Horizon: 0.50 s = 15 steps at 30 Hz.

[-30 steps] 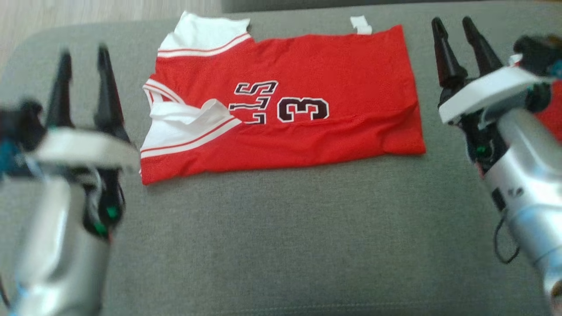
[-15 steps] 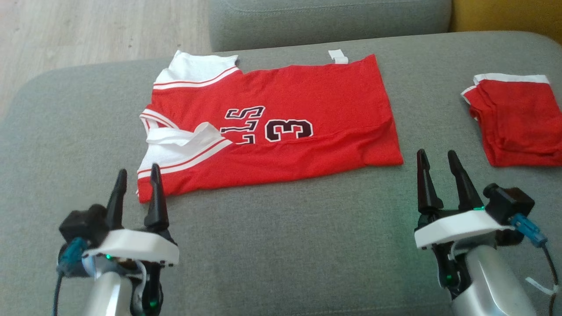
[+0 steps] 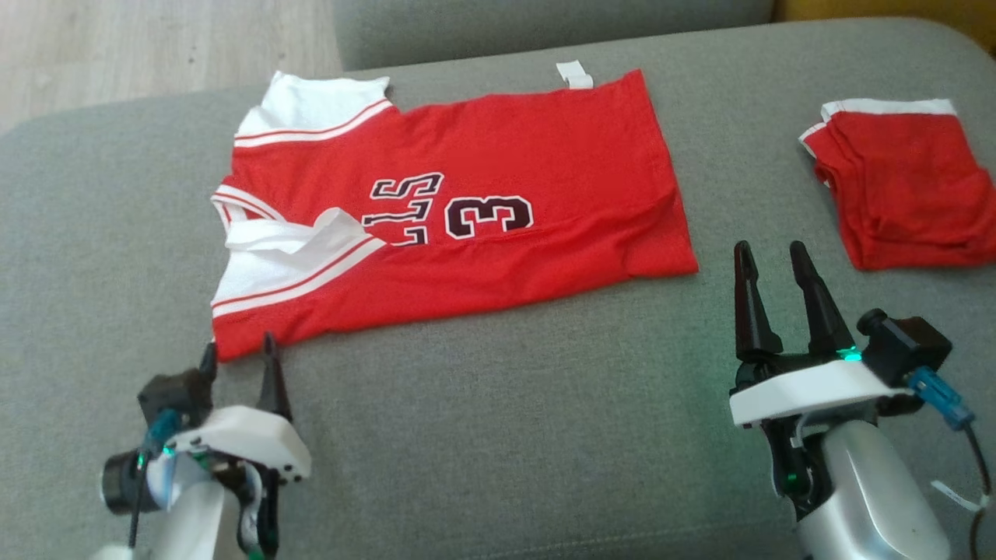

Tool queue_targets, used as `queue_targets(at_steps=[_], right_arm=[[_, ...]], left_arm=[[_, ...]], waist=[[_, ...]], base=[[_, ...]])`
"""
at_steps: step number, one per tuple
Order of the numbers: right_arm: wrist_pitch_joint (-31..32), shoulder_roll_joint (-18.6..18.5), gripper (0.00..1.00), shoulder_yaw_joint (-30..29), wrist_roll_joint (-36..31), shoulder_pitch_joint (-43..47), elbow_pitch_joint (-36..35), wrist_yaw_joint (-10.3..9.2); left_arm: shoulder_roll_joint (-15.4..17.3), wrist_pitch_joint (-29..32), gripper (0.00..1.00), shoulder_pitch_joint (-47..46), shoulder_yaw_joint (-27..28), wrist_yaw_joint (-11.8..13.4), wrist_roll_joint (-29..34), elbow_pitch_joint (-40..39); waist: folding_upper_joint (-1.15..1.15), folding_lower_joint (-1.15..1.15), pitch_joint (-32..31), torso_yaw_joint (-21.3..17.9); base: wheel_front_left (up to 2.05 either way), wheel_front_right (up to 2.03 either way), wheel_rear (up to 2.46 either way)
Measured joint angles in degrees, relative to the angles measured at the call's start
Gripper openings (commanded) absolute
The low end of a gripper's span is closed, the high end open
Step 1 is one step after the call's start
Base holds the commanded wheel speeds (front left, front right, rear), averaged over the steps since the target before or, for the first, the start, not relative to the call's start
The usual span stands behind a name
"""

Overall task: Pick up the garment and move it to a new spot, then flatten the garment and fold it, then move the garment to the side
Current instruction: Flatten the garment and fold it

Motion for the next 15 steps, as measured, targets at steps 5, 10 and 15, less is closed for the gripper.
queue_targets(at_steps=[5,10,15], right_arm=[[0.00,0.00,1.00,0.85,0.01,-0.08,-0.13,0.00],[0.00,0.00,1.00,1.68,0.02,-0.79,-0.20,0.00],[0.00,0.01,1.00,2.36,0.48,-2.05,-0.45,0.00]], left_arm=[[1.21,0.64,1.00,-4.44,0.56,2.58,1.07,6.44],[2.09,1.00,1.00,-7.75,0.78,3.14,1.07,11.80],[3.28,2.01,1.00,-10.50,0.70,3.05,1.07,16.52]], waist=[[0.00,0.00,1.51,-0.76],[0.00,0.00,2.80,-1.60],[0.00,0.00,3.95,-2.45]], base=[[0.00,0.00,0.00],[0.00,0.00,0.00],[0.00,0.00,0.00]])
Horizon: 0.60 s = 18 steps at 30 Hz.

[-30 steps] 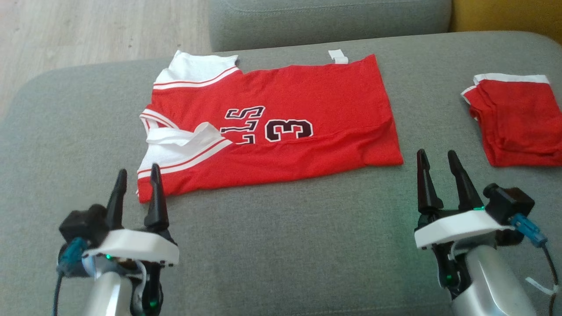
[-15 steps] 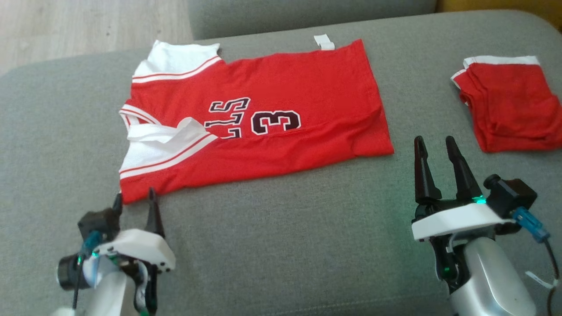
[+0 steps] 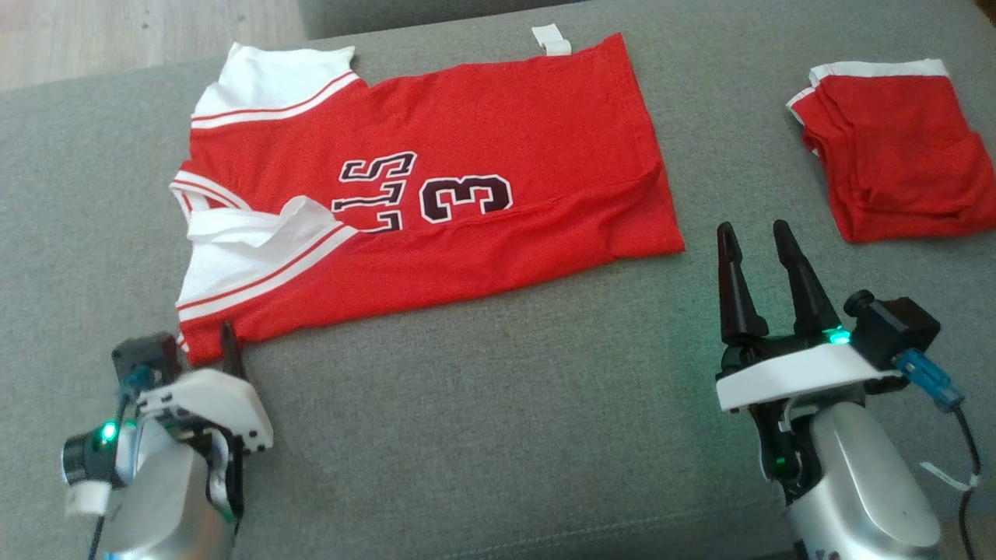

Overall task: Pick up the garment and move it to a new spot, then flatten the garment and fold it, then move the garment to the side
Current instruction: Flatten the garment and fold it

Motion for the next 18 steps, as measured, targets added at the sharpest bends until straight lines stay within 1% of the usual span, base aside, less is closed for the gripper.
queue_targets(at_steps=[7,8,9,10,12,14,18], right_arm=[[0.00,0.00,1.00,-0.10,0.00,-0.27,0.00,0.00],[0.00,0.00,1.00,-0.18,0.00,-0.27,0.00,0.00],[0.00,0.00,1.00,-0.32,0.00,-0.27,0.01,0.00],[0.00,0.00,1.00,-0.47,0.00,-0.27,0.03,0.00],[0.00,-0.01,1.00,-0.86,-0.01,-0.27,0.21,0.00],[0.00,-0.01,1.00,-1.45,-0.07,-0.27,0.51,0.00],[0.23,0.00,1.00,-2.32,-0.45,-0.31,1.41,0.00]], left_arm=[[1.07,3.08,1.00,-4.30,-0.83,-2.01,0.16,5.03],[1.16,3.45,0.96,-4.56,-0.98,-2.50,0.16,5.46],[1.21,3.45,0.46,-4.86,-1.08,-2.64,0.16,5.93],[1.20,3.44,0.00,-5.11,-1.25,-3.08,0.15,6.25],[1.01,2.86,0.00,-5.20,-1.94,-3.56,0.09,6.39],[0.26,1.71,0.00,-5.20,-2.10,-3.54,0.08,6.47],[-0.21,-0.22,0.00,-5.11,-2.29,-3.74,0.07,5.97]], waist=[[0.00,0.00,0.69,-0.51],[0.00,0.00,0.65,-0.47],[0.00,0.00,0.59,-0.40],[0.00,0.00,0.52,-0.31],[0.00,0.00,0.32,-0.02],[0.00,0.00,0.11,0.42],[0.00,0.00,-0.26,1.49]], base=[[0.00,0.00,0.00],[0.00,0.00,0.00],[0.00,0.00,0.00],[0.00,0.00,0.00],[0.00,0.00,0.00],[0.00,0.00,0.00],[0.00,0.00,0.00]])
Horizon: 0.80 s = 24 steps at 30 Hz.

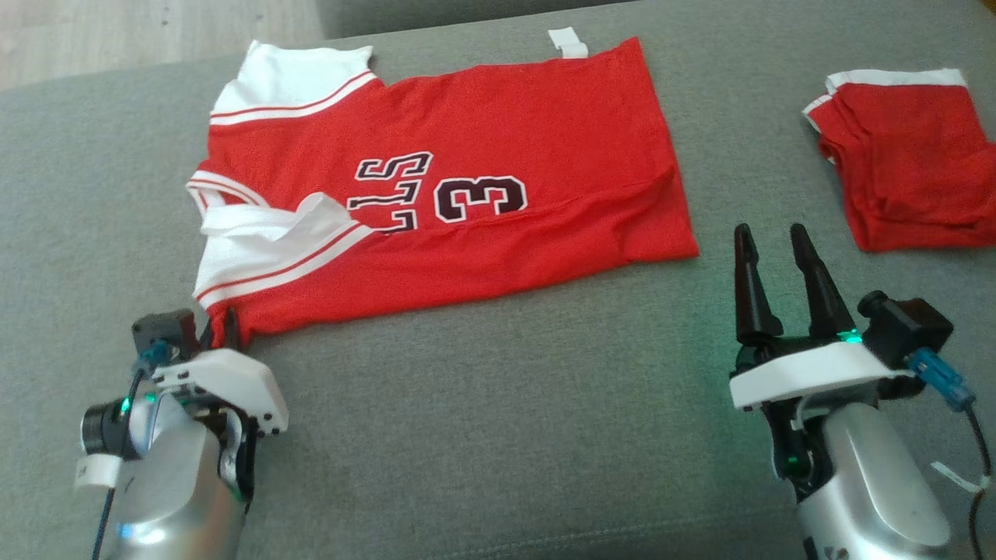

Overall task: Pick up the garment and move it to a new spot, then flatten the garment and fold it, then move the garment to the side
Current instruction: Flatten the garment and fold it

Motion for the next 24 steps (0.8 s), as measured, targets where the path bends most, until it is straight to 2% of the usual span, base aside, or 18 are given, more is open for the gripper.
queue_targets(at_steps=[4,11,16,18,19,24], right_arm=[[0.84,0.01,1.00,-1.67,-0.75,-0.14,1.49,0.00],[5.73,0.02,1.00,-4.89,0.88,-3.85,8.59,0.00],[9.32,0.02,1.00,-5.67,3.14,-8.08,17.75,0.00],[9.80,0.02,1.00,-5.84,3.69,-10.04,21.68,0.00],[10.15,0.00,1.00,-6.03,3.97,-12.39,25.82,0.00],[10.00,-0.03,1.00,-4.36,6.19,-17.72,34.22,0.00]], left_arm=[[-0.26,-0.96,0.00,0.05,-0.11,-0.26,-0.20,-2.76],[-0.55,-1.38,0.00,1.06,-1.38,-0.58,1.00,-13.81],[-0.85,-1.40,0.00,4.63,-2.75,-1.26,2.33,-18.89],[-1.04,-1.40,0.00,5.33,-3.45,-1.32,2.50,-20.12],[-1.30,-1.40,0.00,5.47,-3.67,-1.33,2.52,-21.06],[-1.52,-1.41,0.00,5.47,-4.49,-1.82,2.61,-22.18]], waist=[[0.00,0.00,-0.08,0.96],[0.00,0.00,-0.16,3.25],[0.00,0.00,-0.06,4.71],[0.00,0.00,0.12,5.24],[0.00,0.00,0.41,5.70],[0.00,0.00,1.32,6.69]], base=[[0.00,0.00,0.00],[0.00,0.00,0.00],[0.00,0.00,0.00],[0.00,0.00,0.00],[0.00,0.00,0.00],[0.00,0.00,0.00]])
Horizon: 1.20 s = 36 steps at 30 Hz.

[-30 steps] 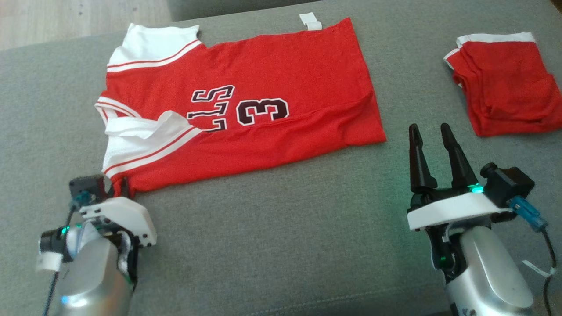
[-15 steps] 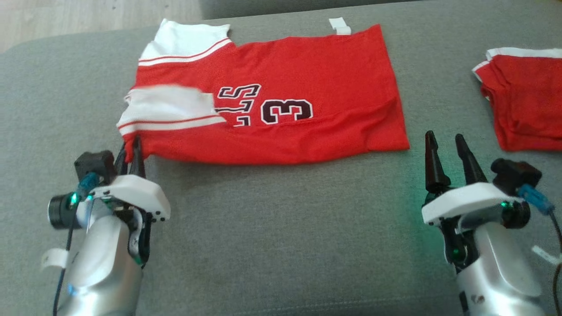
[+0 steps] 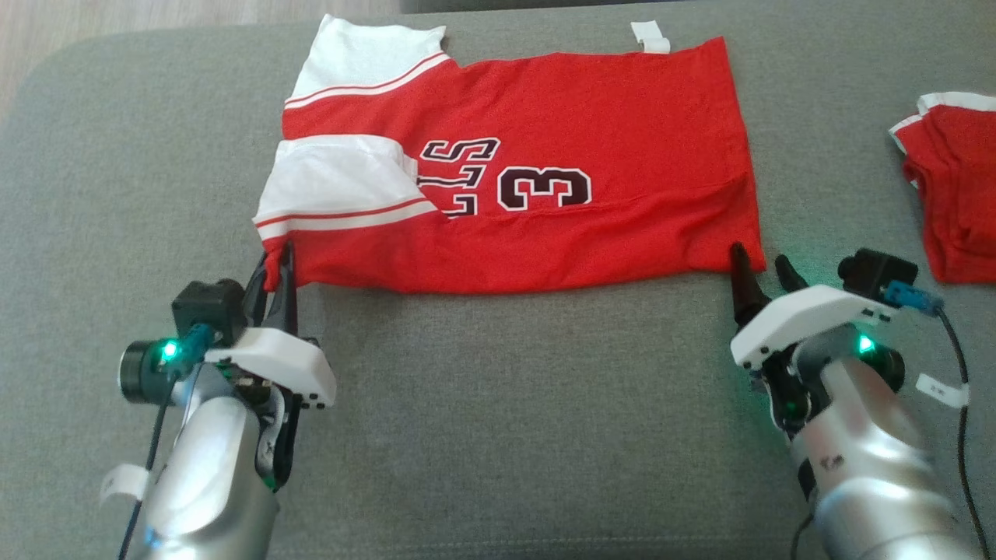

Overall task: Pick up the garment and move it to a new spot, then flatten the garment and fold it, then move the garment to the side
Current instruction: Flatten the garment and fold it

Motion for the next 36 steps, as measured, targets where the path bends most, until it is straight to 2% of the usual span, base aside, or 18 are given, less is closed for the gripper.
queue_targets(at_steps=[3,4,5,9,17,26,36], right_arm=[[-0.81,-0.19,1.00,2.89,2.55,-2.69,3.10,0.00],[-0.90,-0.22,0.69,4.08,3.34,-3.50,4.03,0.00],[-1.19,-0.22,0.00,5.19,4.02,-4.17,4.85,0.00],[-4.81,-0.16,0.00,7.35,4.07,-5.49,8.95,0.00],[-9.13,-0.14,0.00,6.47,2.18,-6.73,13.89,0.00],[-9.78,-0.13,0.00,5.94,2.54,-4.53,13.04,0.00],[-7.33,-0.10,0.00,7.25,5.36,5.31,10.48,0.00]], left_arm=[[-0.04,-0.04,0.00,0.00,-0.64,-0.01,0.37,-0.05],[-0.08,-0.04,0.00,0.00,-0.71,-0.01,0.37,-0.04],[-0.08,-0.04,0.00,0.00,-0.71,-0.01,0.37,-0.01],[0.02,-0.04,0.00,0.02,-0.65,0.03,0.37,0.34],[0.70,-0.04,0.00,1.48,0.33,0.12,0.33,0.92],[1.10,-0.04,0.00,5.76,0.68,0.15,0.30,0.27],[1.13,1.60,0.00,14.04,-1.25,-0.51,-0.86,-1.79]], waist=[[0.00,0.00,0.47,0.35],[0.00,0.00,0.56,0.39],[0.00,0.00,0.58,0.36],[0.00,0.00,0.15,-0.12],[0.00,0.00,-2.36,-1.66],[0.00,0.00,-6.15,-2.80],[0.00,0.00,-11.56,-3.53]], base=[[0.00,0.00,0.00],[0.00,0.00,0.00],[0.00,0.00,0.00],[0.00,0.00,0.00],[0.00,0.00,0.00],[0.00,0.00,0.00],[0.00,0.00,0.00]])
